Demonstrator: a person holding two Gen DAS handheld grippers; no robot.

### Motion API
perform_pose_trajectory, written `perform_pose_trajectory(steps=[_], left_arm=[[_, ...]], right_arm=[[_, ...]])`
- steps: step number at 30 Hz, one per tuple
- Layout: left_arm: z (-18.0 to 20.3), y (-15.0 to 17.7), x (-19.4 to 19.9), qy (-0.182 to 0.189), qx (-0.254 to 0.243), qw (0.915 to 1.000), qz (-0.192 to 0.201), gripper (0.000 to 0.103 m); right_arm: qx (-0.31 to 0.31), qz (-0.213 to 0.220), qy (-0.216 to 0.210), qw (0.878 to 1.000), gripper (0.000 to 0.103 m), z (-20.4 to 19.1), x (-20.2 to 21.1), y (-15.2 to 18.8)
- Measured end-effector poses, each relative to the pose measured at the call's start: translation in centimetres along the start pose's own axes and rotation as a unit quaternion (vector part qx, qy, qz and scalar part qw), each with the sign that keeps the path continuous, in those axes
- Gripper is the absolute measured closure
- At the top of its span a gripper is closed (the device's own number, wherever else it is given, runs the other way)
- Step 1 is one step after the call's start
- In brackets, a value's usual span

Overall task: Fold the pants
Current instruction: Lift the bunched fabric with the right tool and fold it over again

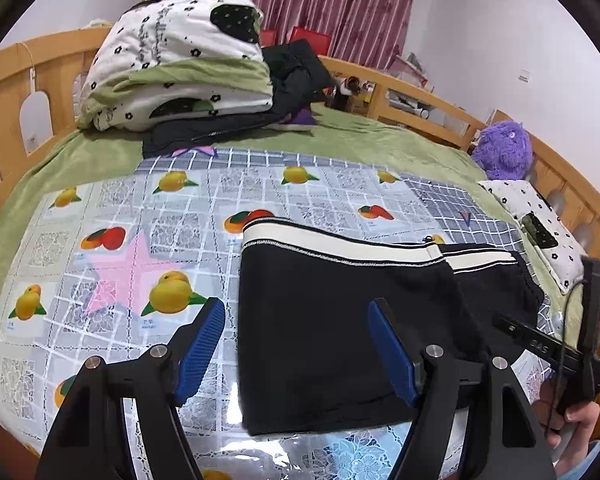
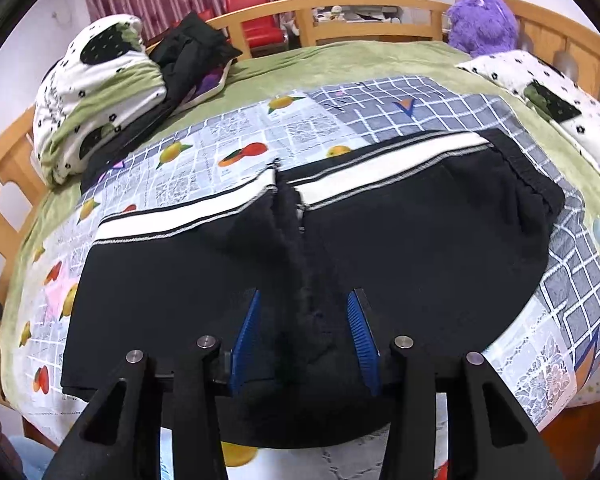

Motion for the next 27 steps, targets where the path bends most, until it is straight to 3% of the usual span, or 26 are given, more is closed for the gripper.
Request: perform_pose_trajectory(steps=[9, 14, 18, 19, 20, 23, 24, 26, 27], left_arm=[[-1.1, 0.6, -3.4, 0.033, 0.072, 0.9961, -0.039, 0.031], [-0.6, 0.9, -4.7, 0.04, 0.08, 0.9947, -0.05, 0.031], [0.0, 1.2, -5.5, 0.049, 0.079, 0.9936, -0.064, 0.031], [0.1, 1.2, -5.6, 0.05, 0.077, 0.9936, -0.066, 0.031], [0.1, 1.2, -5.5, 0.05, 0.075, 0.9938, -0.066, 0.031], [-0.3, 0.9, -5.0, 0.042, 0.071, 0.9949, -0.059, 0.031], [-0.5, 0.8, -4.7, 0.038, 0.07, 0.9954, -0.054, 0.031], [-1.1, 0.5, -4.1, 0.03, 0.07, 0.9961, -0.045, 0.031], [-1.3, 0.4, -3.9, 0.028, 0.071, 0.9962, -0.041, 0.031]], right_arm=[[-0.037, -0.039, -0.029, 0.998, 0.058, 3.9, -1.1, 0.4], [-0.029, -0.072, -0.066, 0.995, 0.061, 2.8, -2.3, 1.9], [0.009, -0.064, -0.058, 0.996, 0.061, 1.1, -3.7, 2.5], [0.015, -0.064, -0.045, 0.997, 0.064, 0.9, -4.5, 2.7], [0.017, -0.071, -0.035, 0.997, 0.077, 0.9, -5.5, 2.9], [0.048, -0.071, -0.027, 0.996, 0.084, 0.5, -5.9, 3.2], [0.042, -0.072, -0.063, 0.994, 0.086, 0.3, -4.7, 2.8], [-0.01, -0.087, -0.168, 0.982, 0.086, 0.3, -1.6, 1.7], [-0.025, -0.091, -0.201, 0.975, 0.086, 0.7, -0.2, 1.2]])
Point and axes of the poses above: each gripper's, at about its wrist camera, not at the fingertips, and x roughly against the way its jaws point, z to its right, y to its underside, the point moved 8 cm from there along -x, roughly the way its jaws point, and after that the axes turned 15 degrees about -x, right-handed, at the moved point
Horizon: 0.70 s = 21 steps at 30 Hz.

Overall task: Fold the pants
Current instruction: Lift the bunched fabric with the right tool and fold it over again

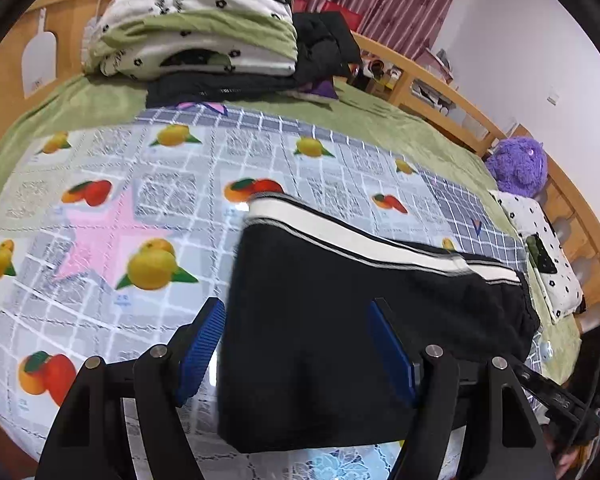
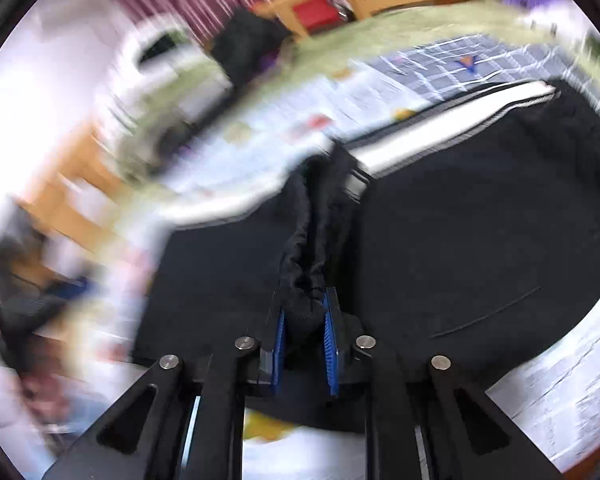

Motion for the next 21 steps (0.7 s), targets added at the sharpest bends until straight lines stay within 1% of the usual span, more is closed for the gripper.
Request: perform_pose_trajectory(steps=[1, 2, 3, 4, 5, 6, 7, 8, 9, 11, 12, 15, 18, 21], left_arm=[[-0.2, 0.0, 0.2, -0.001, 0.0, 1.0, 0.003, 0.031], [-0.4, 0.0, 0.2, -0.003, -0.001, 1.0, 0.003, 0.031], [-0.5, 0.0, 0.1, -0.005, -0.005, 1.0, 0.001, 0.031], [-0.6, 0.1, 0.1, -0.008, -0.009, 0.9999, -0.002, 0.031], [-0.7, 0.1, 0.1, -0.011, -0.012, 0.9999, -0.003, 0.031], [-0.8, 0.1, 0.2, -0.013, -0.013, 0.9998, -0.003, 0.031], [-0.9, 0.0, 0.4, -0.013, -0.014, 0.9998, -0.001, 0.031], [-1.1, -0.1, 0.7, -0.012, -0.013, 0.9999, 0.001, 0.031], [-1.2, -0.2, 1.0, -0.009, -0.01, 0.9999, 0.004, 0.031], [-1.3, -0.5, 1.5, -0.005, -0.007, 0.9999, 0.01, 0.031], [-1.3, -0.6, 1.5, -0.004, -0.008, 0.9999, 0.011, 0.031], [-1.7, -0.7, 1.2, -0.003, -0.003, 1.0, 0.007, 0.031], [-2.1, -0.4, 0.5, -0.001, -0.004, 1.0, -0.002, 0.031], [-2.5, 0.0, -0.1, -0.006, -0.022, 0.9997, -0.008, 0.031]], right_arm=[[0.002, -0.002, 0.004, 1.0, 0.086, 0.2, 0.6, 0.1], [0.006, -0.01, 0.029, 0.999, 0.085, 0.8, 0.6, 0.4], [0.002, -0.038, 0.062, 0.997, 0.083, 2.0, -0.5, 1.2], [-0.004, -0.07, 0.083, 0.994, 0.083, 3.0, -1.8, 2.2], [-0.001, -0.087, 0.098, 0.991, 0.083, 3.5, -2.8, 3.0], [0.02, -0.081, 0.112, 0.99, 0.082, 3.5, -3.1, 3.2], [0.046, -0.066, 0.12, 0.989, 0.079, 3.0, -2.9, 3.2], [0.064, -0.056, 0.123, 0.989, 0.074, 2.5, -2.3, 3.2], [0.075, -0.044, 0.124, 0.989, 0.064, 2.0, -1.7, 3.2], [0.093, -0.005, 0.133, 0.987, 0.054, 1.4, -0.2, 2.9], [0.102, 0.01, 0.143, 0.984, 0.053, 1.1, 0.4, 2.9], [0.118, 0.007, 0.169, 0.979, 0.053, -0.1, 0.5, 3.0], [0.132, 0.018, 0.174, 0.976, 0.053, -1.1, 0.9, 2.3], [0.12, 0.02, 0.176, 0.977, 0.049, -1.4, -0.8, 0.5]])
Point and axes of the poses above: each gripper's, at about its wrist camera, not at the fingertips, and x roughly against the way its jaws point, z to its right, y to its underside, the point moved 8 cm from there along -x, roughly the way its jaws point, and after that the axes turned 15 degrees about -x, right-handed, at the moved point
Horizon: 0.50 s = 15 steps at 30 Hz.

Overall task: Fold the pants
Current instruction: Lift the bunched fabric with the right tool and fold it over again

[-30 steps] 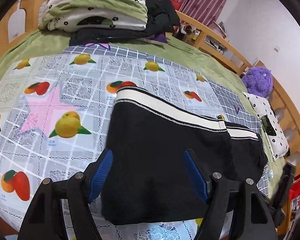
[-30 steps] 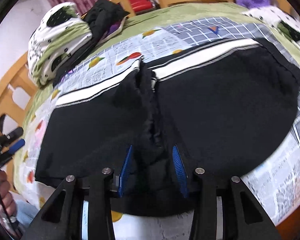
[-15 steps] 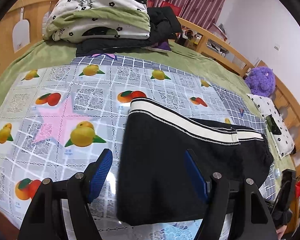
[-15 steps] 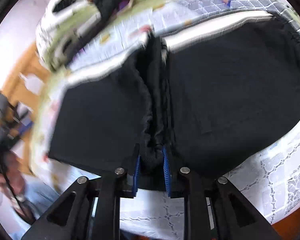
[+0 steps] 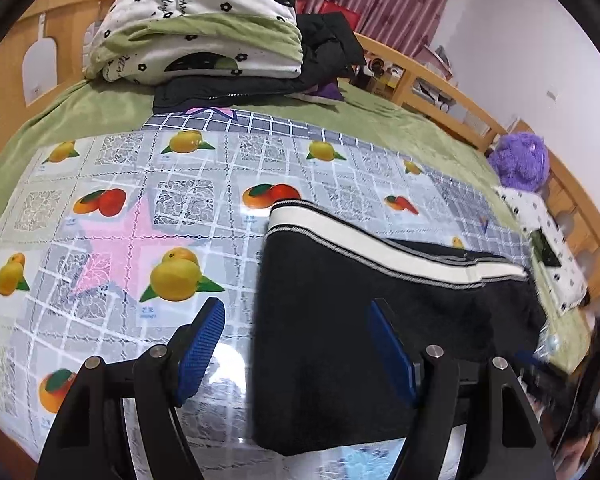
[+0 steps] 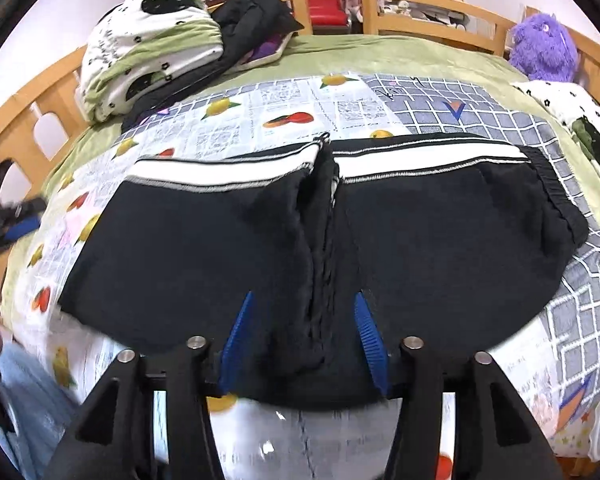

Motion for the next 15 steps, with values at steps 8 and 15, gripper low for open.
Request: perform_pose_trajectory(steps=[8, 15], left_arm=[[-0.9, 2.7, -4.4, 0.035, 0.003, 0.9979, -0.054, 0.031], [-0.6, 4.8, -9.1, 0.048, 0.016, 0.9937, -0.1, 0.031]], right_arm=[[-0.054, -0.067, -0.016, 0.996, 0.062, 0.2, -10.0, -1.9], [-0.069, -0.019, -0.161, 0.984, 0.086, -1.9, -7.0, -4.8]])
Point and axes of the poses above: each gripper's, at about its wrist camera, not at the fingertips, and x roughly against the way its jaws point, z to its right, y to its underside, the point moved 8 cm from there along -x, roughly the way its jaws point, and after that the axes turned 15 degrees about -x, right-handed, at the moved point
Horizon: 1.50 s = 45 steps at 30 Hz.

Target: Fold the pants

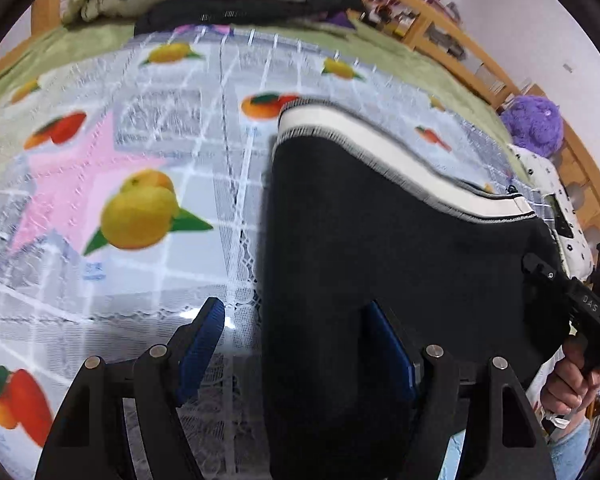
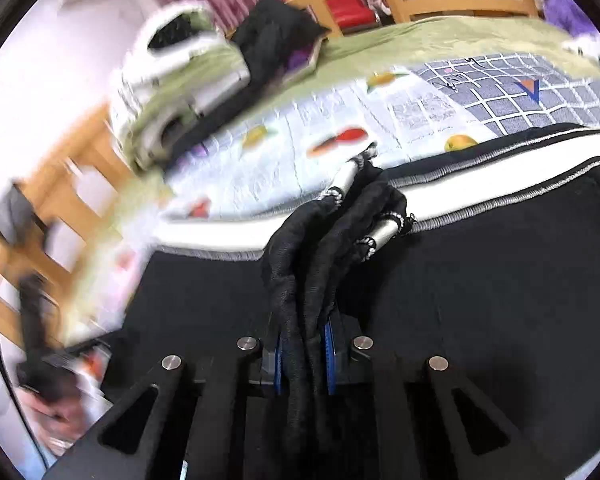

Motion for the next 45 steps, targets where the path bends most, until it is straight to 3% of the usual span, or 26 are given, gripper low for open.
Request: perform_pose_trajectory(steps=[2, 3, 5, 7, 9, 10, 11, 15, 19, 21, 23, 28, 33, 34, 35, 36, 39, 42, 45], left_arm=[[0.1, 0.0, -0.4, 0.01, 0.009, 0.9999, 0.006, 0.031], [0.2, -0.1, -0.5, 0.007, 0.01, 0.9999, 0.009, 0.031], [0.4, -0.3, -0.6, 0.004, 0.006, 0.9999, 0.01, 0.031], [0.3, -0.2, -0.6, 0.002, 0.008, 0.9999, 0.011, 0.031], [0.4, -0.3, -0.6, -0.001, 0.006, 0.9999, 0.013, 0.033], [0.6, -0.3, -0.7, 0.008, 0.003, 0.9998, 0.015, 0.052], [1.0, -0.4, -0.8, 0.025, 0.001, 0.9996, 0.013, 0.063], [1.6, -0.8, -0.2, 0.009, -0.02, 0.9994, 0.025, 0.085], [1.1, -1.1, 1.2, 0.038, -0.005, 0.9984, 0.04, 0.088], [0.7, -1.0, 1.3, 0.053, 0.01, 0.9978, 0.039, 0.088], [0.7, -1.0, 1.2, 0.059, 0.019, 0.9973, 0.039, 0.088], [1.4, -1.4, 2.0, 0.049, 0.003, 0.9977, 0.046, 0.09], [1.2, -2.5, 3.6, 0.061, -0.001, 0.997, 0.048, 0.092], [0.9, -2.8, 3.9, 0.061, 0.003, 0.9969, 0.049, 0.092], [0.6, -3.1, 4.2, 0.062, 0.007, 0.9969, 0.048, 0.092], [0.2, -3.4, 4.5, 0.069, 0.011, 0.9964, 0.049, 0.092], [-1.3, -4.4, 5.6, 0.094, 0.025, 0.9939, 0.052, 0.093], [-3.8, -5.8, 8.4, 0.079, 0.018, 0.9937, 0.078, 0.093], [-7.0, -6.2, 11.2, 0.056, 0.01, 0.9938, 0.095, 0.093]], right_arm=[[0.0, -0.025, 0.078, 0.997, 0.076, 2.4, -2.1, 0.2], [0.0, -0.049, 0.101, 0.994, 0.076, 3.5, -3.7, 1.0], [0.019, -0.022, 0.085, 0.996, 0.076, 3.4, -3.2, 1.4], [0.018, -0.023, 0.092, 0.995, 0.074, 3.4, -2.6, 1.6], [-0.008, -0.015, 0.087, 0.996, 0.066, 3.8, -1.7, 1.6], [-0.016, -0.016, 0.083, 0.996, 0.065, 4.0, -1.5, 1.9], [-0.016, -0.021, 0.083, 0.996, 0.064, 4.2, -1.4, 2.1], [0.005, -0.016, 0.09, 0.996, 0.066, 4.3, -0.7, 2.7], [-0.004, 0.033, 0.104, 0.994, 0.064, 4.8, 5.0, 2.1], [-0.005, 0.083, 0.169, 0.982, 0.054, 6.7, 9.3, 2.3], [-0.034, 0.105, 0.203, 0.973, 0.053, 9.0, 12.3, 3.3], [-0.15, 0.077, 0.151, 0.974, 0.053, 13.2, 13.6, 7.2], [-0.238, 0.085, 0.05, 0.966, 0.053, 13.4, 10.7, 7.0], [-0.248, 0.084, 0.039, 0.964, 0.056, 13.3, 9.7, 6.7], [-0.257, 0.082, 0.04, 0.962, 0.084, 13.3, 8.5, 6.3], [-0.263, 0.077, 0.051, 0.96, 0.095, 13.2, 7.0, 6.0], [-0.239, 0.098, 0.085, 0.962, 0.097, 11.1, 5.6, 4.3], [-0.215, 0.122, 0.038, 0.968, 0.097, 6.5, 6.9, 3.3], [-0.192, 0.11, 0.006, 0.975, 0.097, 2.4, 6.4, 3.4]])
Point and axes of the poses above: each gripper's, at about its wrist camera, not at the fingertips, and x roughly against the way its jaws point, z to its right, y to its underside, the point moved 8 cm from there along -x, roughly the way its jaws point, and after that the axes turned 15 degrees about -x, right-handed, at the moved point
